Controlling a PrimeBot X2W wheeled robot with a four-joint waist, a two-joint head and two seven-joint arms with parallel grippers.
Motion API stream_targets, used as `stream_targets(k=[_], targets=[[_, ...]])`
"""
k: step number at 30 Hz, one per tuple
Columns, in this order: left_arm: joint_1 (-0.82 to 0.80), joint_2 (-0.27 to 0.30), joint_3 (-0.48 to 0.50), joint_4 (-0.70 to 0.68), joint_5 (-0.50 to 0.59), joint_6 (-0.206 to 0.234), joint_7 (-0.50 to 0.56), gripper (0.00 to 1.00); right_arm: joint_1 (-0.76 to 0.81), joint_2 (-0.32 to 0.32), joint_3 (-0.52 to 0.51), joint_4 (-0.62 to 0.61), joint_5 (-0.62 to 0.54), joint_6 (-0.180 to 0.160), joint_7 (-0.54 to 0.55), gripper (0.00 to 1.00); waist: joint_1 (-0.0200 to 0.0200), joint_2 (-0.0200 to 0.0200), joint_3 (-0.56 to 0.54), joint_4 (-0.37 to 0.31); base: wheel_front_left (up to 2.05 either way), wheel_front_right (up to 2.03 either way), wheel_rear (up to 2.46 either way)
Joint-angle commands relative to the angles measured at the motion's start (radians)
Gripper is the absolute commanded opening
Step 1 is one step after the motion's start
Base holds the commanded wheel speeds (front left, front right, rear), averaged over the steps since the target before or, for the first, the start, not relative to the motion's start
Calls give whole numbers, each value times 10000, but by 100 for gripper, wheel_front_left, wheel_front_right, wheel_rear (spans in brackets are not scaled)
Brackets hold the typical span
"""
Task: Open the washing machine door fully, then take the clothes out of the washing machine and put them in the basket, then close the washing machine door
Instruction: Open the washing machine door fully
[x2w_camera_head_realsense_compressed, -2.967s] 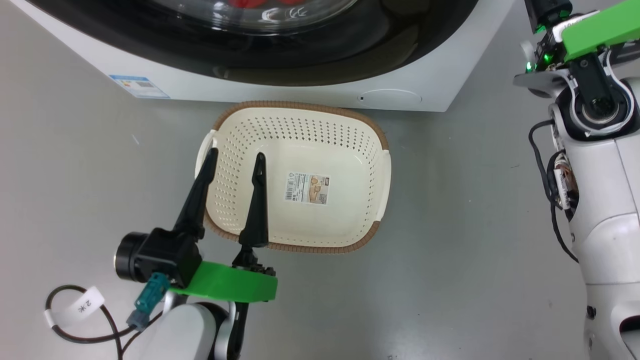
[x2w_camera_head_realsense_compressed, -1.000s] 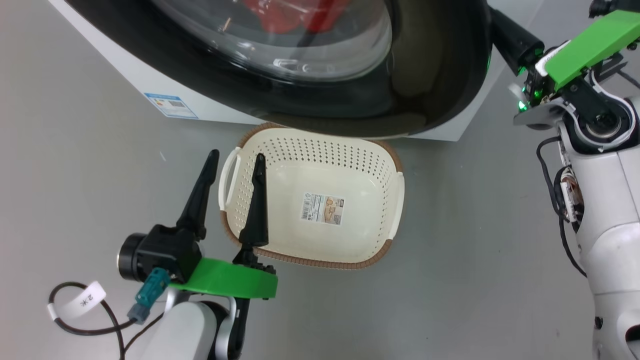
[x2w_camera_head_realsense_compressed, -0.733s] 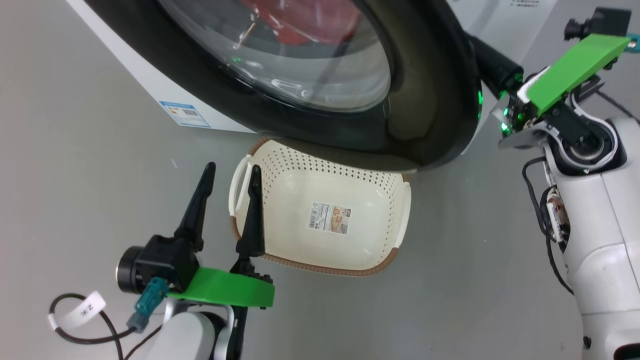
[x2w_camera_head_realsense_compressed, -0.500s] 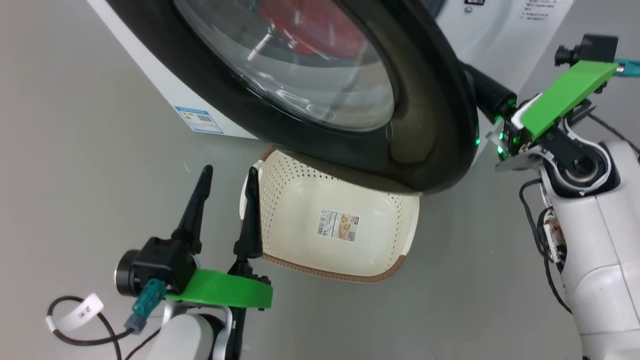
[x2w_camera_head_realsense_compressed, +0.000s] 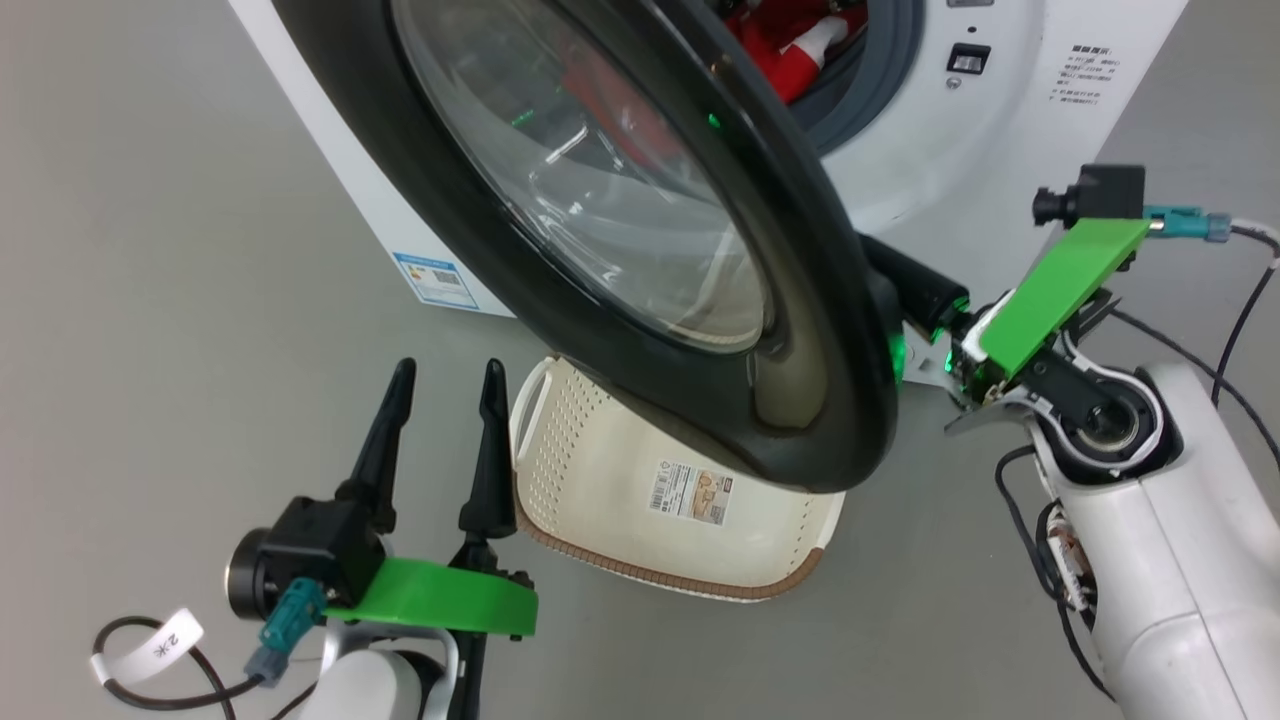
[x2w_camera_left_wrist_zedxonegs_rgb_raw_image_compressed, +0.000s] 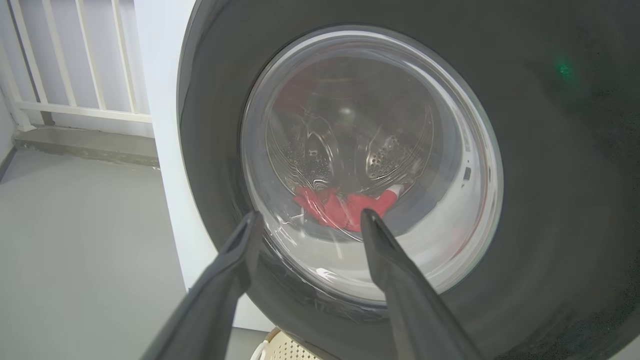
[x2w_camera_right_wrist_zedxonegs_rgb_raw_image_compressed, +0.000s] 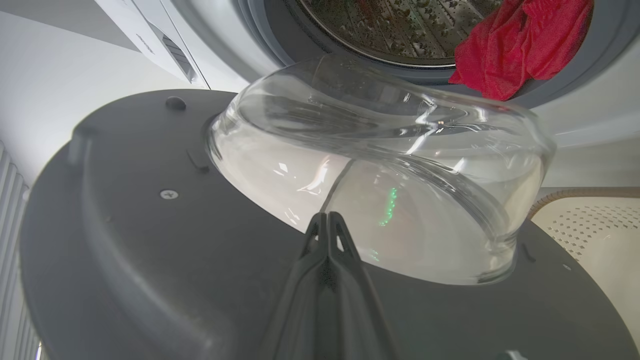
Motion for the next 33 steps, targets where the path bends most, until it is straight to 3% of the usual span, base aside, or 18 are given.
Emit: stream_targets(k=[1, 16, 33], targets=[[118, 118, 389, -227, -34, 126, -78, 100, 148, 205, 278, -450, 250, 77, 86, 0, 0, 0, -108, -27, 0, 0, 0], [441, 169, 379, -286, -63, 249, -43, 100, 1906, 206, 1174, -1888, 662, 77, 284, 0, 0, 0, -769, 177, 0, 0, 0], [692, 265, 188, -477, -136, 352, 157, 100, 3151, 206, 2075, -2873, 1150, 77, 128, 0, 0, 0, -1130, 1458, 0, 0, 0]])
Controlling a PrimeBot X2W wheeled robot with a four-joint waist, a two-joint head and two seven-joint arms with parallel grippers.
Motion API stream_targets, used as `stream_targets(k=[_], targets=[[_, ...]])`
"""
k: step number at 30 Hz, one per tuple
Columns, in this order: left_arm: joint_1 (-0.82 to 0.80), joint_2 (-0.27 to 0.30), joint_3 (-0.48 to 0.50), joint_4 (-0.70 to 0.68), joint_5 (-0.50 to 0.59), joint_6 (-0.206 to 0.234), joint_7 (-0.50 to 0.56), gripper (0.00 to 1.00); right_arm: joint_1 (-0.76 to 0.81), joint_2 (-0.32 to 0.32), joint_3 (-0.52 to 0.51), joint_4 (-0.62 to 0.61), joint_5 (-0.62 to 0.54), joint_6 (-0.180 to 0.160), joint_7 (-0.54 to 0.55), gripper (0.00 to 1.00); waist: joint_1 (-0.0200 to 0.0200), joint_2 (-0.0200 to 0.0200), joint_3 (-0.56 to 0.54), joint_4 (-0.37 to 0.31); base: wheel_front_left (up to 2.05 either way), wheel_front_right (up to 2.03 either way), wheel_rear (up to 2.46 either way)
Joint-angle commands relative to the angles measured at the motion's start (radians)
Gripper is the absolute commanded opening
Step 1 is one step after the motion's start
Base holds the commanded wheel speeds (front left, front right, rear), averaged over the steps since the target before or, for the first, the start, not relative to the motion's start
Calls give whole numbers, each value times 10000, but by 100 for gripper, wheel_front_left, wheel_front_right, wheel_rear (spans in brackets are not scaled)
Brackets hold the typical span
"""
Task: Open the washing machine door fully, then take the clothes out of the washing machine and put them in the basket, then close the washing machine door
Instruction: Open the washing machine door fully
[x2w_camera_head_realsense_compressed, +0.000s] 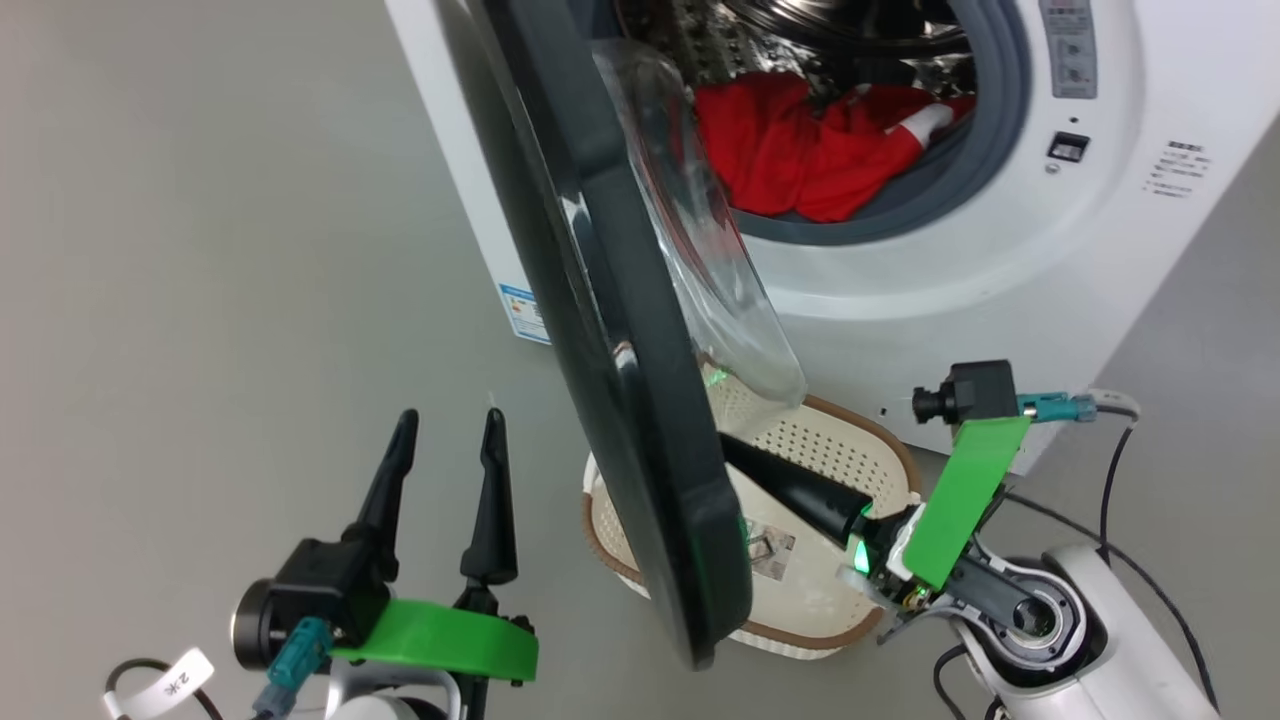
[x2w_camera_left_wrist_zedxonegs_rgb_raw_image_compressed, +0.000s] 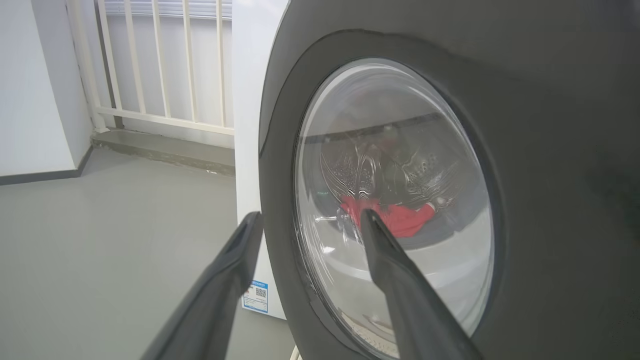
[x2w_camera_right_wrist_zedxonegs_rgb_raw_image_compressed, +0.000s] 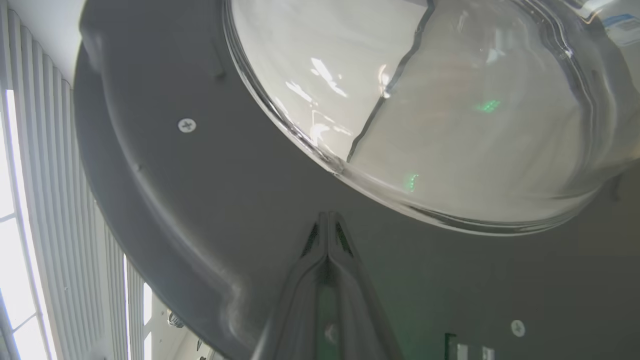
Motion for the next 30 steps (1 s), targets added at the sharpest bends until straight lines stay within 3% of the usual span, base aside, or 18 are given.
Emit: stream_targets(k=[1, 17, 30], targets=[[31, 179, 269, -301, -64, 87, 18, 100, 53, 185, 364, -409, 122, 77, -46, 0, 0, 0, -140, 317, 0, 0, 0], [142, 185, 99, -320, -201, 139, 83, 100, 49, 162, 1050, -435, 432, 77, -276, 0, 0, 0, -241, 1176, 0, 0, 0], [260, 263, 211, -533, -289, 312, 24, 100, -457, -245, 1954, -323, 1103, 77, -623, 0, 0, 0, -120, 1259, 0, 0, 0]])
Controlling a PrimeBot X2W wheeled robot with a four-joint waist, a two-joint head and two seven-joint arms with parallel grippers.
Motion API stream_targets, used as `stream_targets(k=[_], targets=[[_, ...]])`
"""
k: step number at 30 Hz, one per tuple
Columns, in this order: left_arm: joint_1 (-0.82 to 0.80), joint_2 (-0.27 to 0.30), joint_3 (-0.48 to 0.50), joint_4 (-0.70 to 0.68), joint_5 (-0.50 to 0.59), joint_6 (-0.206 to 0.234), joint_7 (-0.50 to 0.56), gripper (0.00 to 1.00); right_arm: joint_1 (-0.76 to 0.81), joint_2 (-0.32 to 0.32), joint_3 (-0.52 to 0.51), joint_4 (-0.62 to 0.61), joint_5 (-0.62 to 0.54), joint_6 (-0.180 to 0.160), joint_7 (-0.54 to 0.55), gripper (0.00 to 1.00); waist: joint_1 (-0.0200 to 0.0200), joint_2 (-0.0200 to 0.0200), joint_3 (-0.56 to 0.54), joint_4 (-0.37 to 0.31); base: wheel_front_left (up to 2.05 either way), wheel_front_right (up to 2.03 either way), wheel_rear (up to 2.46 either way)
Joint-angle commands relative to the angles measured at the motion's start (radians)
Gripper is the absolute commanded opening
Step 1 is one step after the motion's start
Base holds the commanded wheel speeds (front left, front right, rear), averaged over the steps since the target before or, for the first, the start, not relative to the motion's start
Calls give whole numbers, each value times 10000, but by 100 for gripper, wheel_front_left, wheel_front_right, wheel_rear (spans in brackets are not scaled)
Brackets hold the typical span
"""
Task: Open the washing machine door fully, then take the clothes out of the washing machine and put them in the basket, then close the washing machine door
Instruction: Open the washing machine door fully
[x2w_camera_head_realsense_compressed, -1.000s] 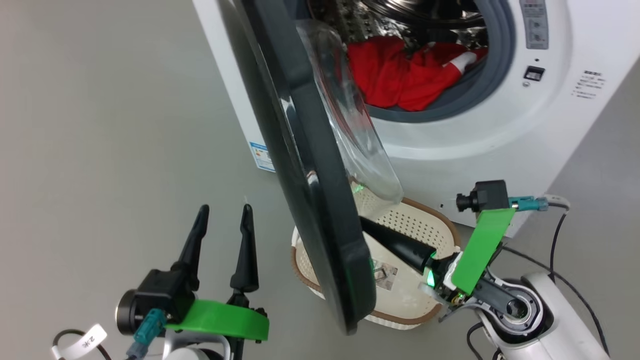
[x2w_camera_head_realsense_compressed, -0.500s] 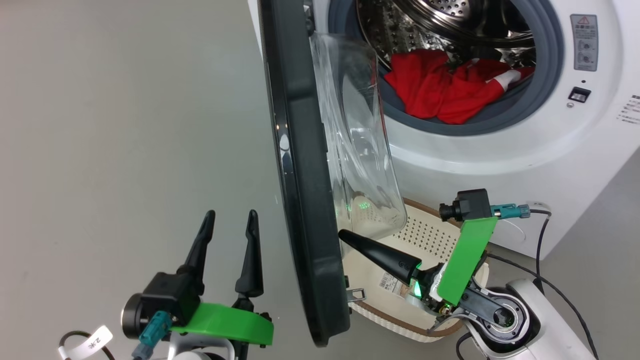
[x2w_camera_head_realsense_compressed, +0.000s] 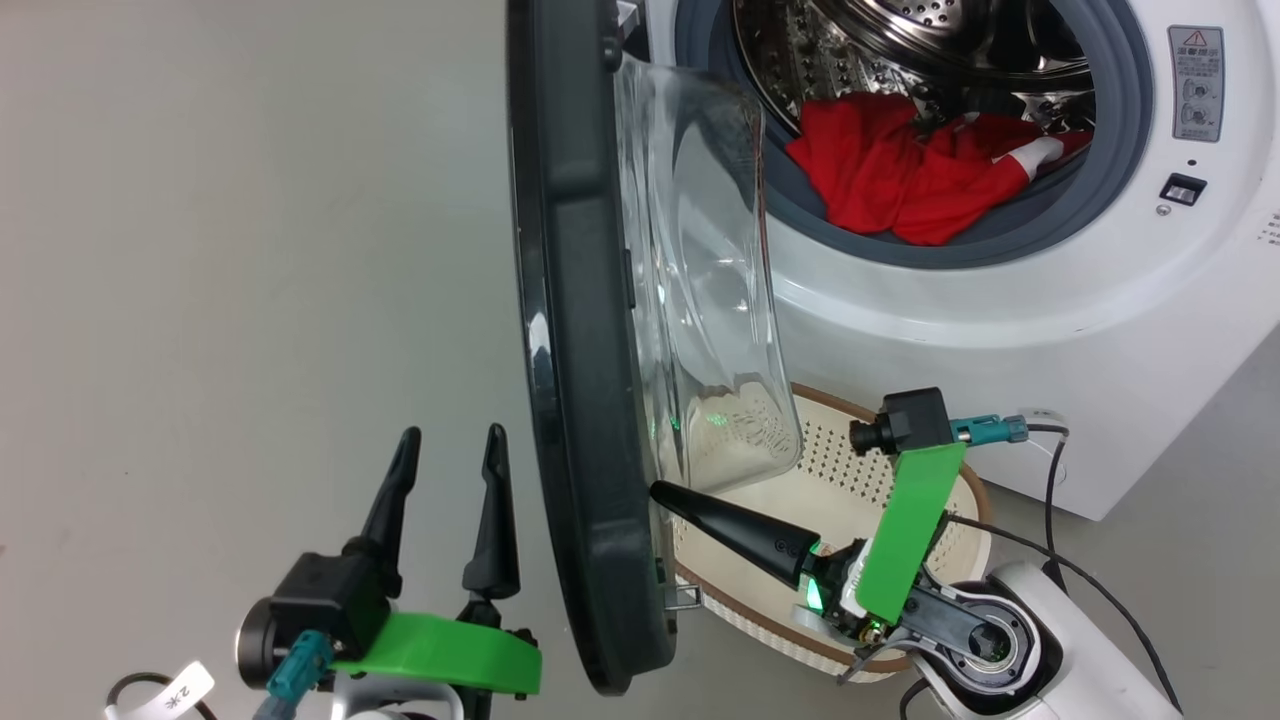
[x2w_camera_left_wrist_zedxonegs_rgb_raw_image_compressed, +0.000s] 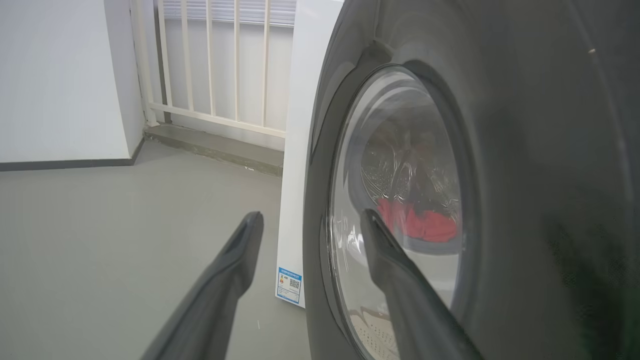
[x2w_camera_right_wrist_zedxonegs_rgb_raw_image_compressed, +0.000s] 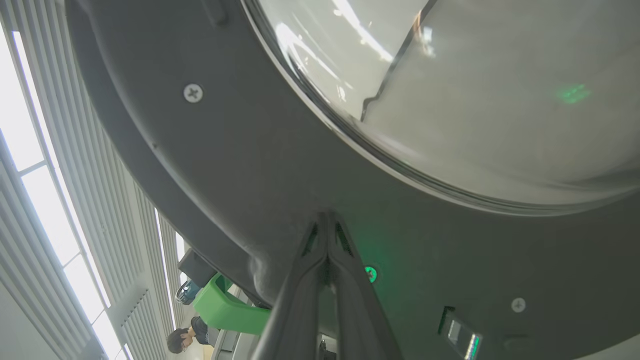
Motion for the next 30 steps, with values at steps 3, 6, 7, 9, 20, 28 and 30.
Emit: stream_targets(k=[3, 6, 7, 9, 20, 28, 30], targets=[[-35, 206, 373, -363, -34, 97, -72, 100, -481, -49, 512, -257, 329, 77, -255, 0, 0, 0, 40, 10, 0, 0, 0], [0, 218, 394, -389, -76, 95, -90, 100, -682, -335, 845, -258, 556, 77, -540, 0, 0, 0, 63, 15, 0, 0, 0], [14, 222, 404, -398, -90, 99, -96, 100, -756, -448, 968, -268, 608, 77, -653, 0, 0, 0, 62, 16, 0, 0, 0], [37, 232, 427, -419, -118, 109, -105, 100, -904, -678, 1210, -287, 675, 77, -915, 0, 0, 0, 64, 16, 0, 0, 0], [95, 264, 409, -494, -261, 88, -109, 100, -1527, -1919, 2281, -134, -726, 77, -2852, 97, 0, 0, 85, -1, 0, 0, 0], [122, 316, 370, -533, -294, 80, -123, 100, -1239, -2000, 1957, -42, -2721, 77, -4048, 100, 0, 0, 44, -19, 0, 0, 0], [148, 342, 371, -544, -297, 80, -130, 100, -1107, -1936, 1691, -26, -3595, 77, -4467, 100, 0, 0, 29, -25, 0, 0, 0]])
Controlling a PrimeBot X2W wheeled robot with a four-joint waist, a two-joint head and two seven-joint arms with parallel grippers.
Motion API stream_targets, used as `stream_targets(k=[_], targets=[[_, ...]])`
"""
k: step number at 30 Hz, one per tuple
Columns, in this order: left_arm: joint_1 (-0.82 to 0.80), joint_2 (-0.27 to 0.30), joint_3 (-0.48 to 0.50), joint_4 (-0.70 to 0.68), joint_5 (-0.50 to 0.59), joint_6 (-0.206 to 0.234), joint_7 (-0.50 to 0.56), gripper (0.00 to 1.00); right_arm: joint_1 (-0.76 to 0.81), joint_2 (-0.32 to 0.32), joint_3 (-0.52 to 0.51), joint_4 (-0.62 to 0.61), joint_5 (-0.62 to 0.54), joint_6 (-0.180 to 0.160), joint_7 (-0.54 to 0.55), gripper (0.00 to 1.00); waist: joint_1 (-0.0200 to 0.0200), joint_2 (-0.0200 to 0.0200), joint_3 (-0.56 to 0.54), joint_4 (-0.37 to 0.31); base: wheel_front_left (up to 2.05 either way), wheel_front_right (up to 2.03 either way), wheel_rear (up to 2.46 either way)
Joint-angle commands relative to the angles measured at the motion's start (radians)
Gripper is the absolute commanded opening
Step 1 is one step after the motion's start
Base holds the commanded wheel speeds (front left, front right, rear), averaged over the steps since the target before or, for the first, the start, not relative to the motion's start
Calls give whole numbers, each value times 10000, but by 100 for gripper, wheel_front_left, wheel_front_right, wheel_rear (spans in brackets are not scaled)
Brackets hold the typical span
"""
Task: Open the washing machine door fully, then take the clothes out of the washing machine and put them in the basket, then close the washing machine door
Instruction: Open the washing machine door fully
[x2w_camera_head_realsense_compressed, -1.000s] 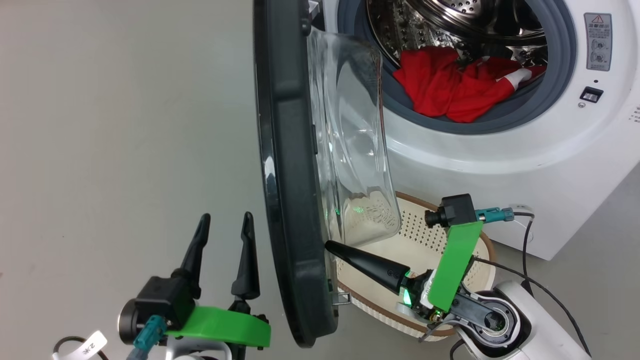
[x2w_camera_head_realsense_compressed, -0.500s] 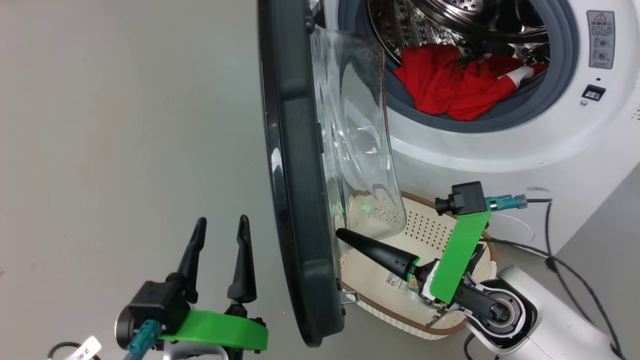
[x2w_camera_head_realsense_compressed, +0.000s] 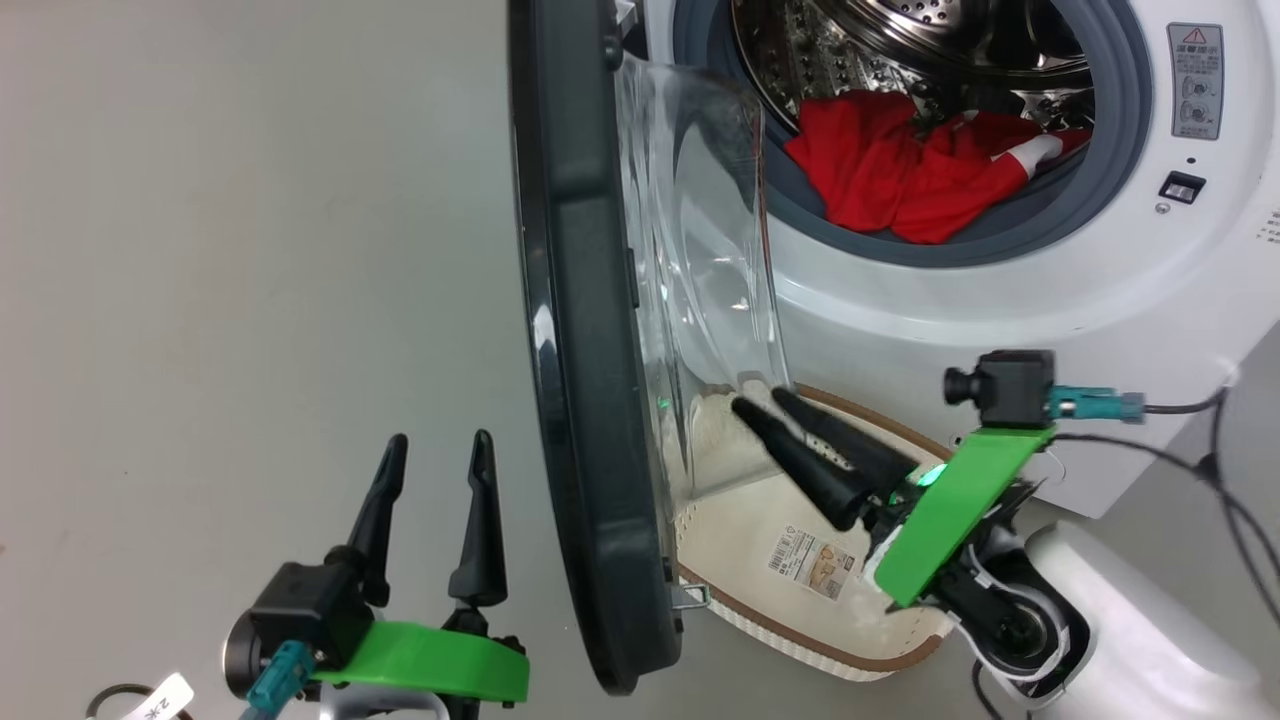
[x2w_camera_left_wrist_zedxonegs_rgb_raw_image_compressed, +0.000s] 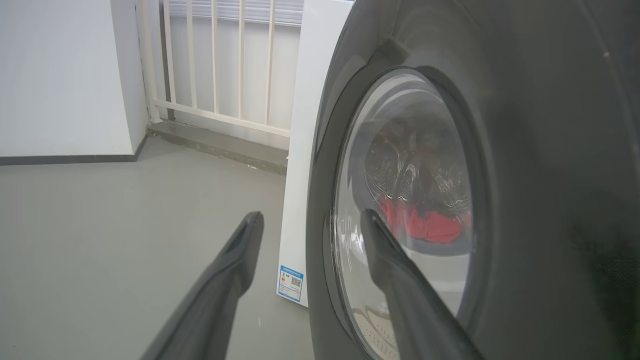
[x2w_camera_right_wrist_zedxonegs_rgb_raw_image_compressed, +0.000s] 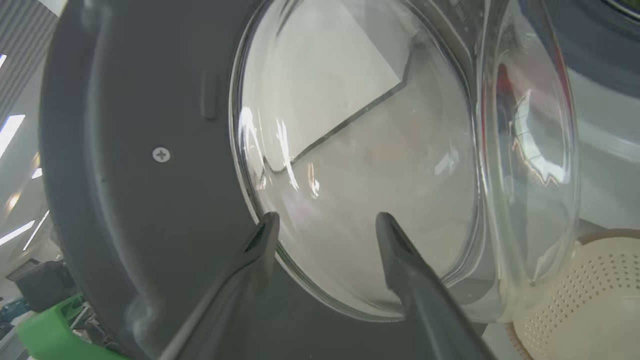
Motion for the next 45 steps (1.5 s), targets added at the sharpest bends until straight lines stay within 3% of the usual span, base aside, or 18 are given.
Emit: stream_targets(k=[1, 14, 22, 33, 45], targets=[[-31, 178, 313, -300, -30, 64, -116, 100, 155, 129, -193, -210, -761, 67, -313, 100, 0, 0, -11, -3, 0, 0, 0], [88, 189, 304, -321, -51, 54, -199, 100, 1864, 1853, -3241, -1065, -7561, 67, -1160, 100, 0, 0, -29, 1, 0, 0, 0], [237, 162, 342, -364, 44, 49, -261, 100, 3078, 2490, -4340, -1939, -10176, 67, -1682, 100, 0, 0, -141, 4, 0, 0, 0], [371, 132, 435, -275, 127, -16, -288, 100, 4313, 2592, -4831, -2171, -11979, 67, -2681, 100, 0, 0, -290, -11, 0, 0, 0], [430, 83, 501, -202, 232, -82, -295, 100, 4802, 2594, -5021, -2126, -11925, 67, -3033, 100, 0, 0, -314, -23, 0, 0, 0]])
